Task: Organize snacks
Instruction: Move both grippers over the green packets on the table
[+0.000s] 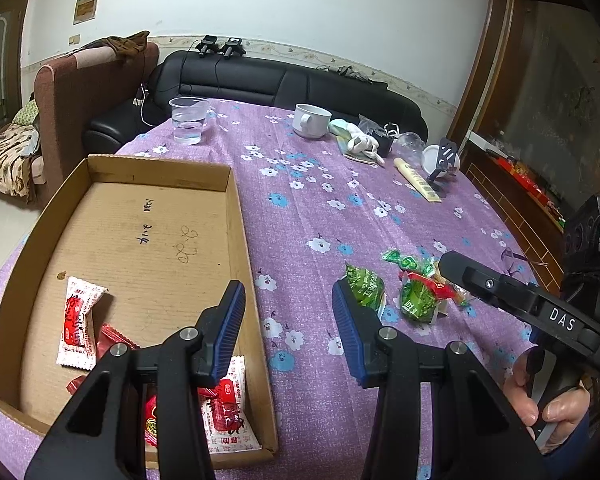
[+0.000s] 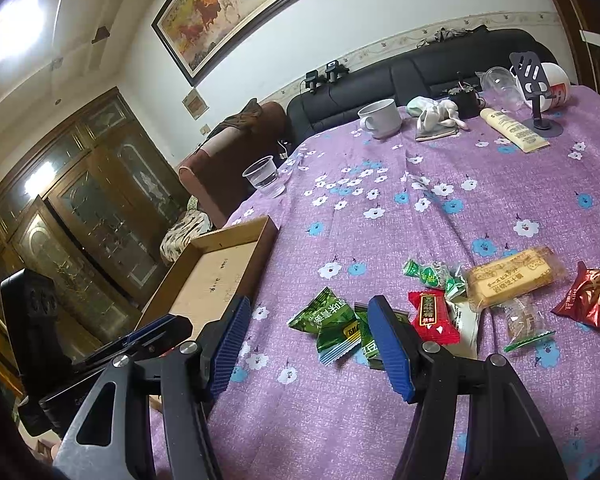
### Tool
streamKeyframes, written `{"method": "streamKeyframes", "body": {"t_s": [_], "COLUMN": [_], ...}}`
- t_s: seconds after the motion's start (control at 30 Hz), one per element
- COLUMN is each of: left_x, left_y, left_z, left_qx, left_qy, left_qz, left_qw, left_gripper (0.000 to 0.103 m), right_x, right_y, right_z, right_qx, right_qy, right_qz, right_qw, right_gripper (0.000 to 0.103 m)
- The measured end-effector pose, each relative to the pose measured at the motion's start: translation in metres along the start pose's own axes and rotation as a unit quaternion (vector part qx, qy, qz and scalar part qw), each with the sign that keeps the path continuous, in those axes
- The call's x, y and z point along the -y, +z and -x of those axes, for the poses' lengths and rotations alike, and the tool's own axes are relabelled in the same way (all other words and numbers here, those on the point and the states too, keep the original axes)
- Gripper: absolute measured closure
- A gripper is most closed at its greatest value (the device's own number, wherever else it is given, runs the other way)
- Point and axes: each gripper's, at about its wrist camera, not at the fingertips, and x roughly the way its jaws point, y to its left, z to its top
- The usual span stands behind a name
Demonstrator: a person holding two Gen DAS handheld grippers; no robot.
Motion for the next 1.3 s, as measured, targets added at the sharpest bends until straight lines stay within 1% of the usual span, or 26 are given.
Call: {"method": "streamKeyframes", "body": {"t_s": [1.3], "left_x": [0.0011], "left_y": [-0.0020], "left_z": [-0.0018], "left_qx": [-0.004], "left_qy": [-0.001], "left_qz": [0.000], "left_qw": [1.0000], "left_gripper": [0.060], "right_x": [0.0027], "right_y": [0.0006], "right_z": [0.0015], "right_qx": [0.004], "right_qy": [-0.002], "right_qz": [-0.003], "right_qw": [1.000], "right_gripper": [0.039]}}
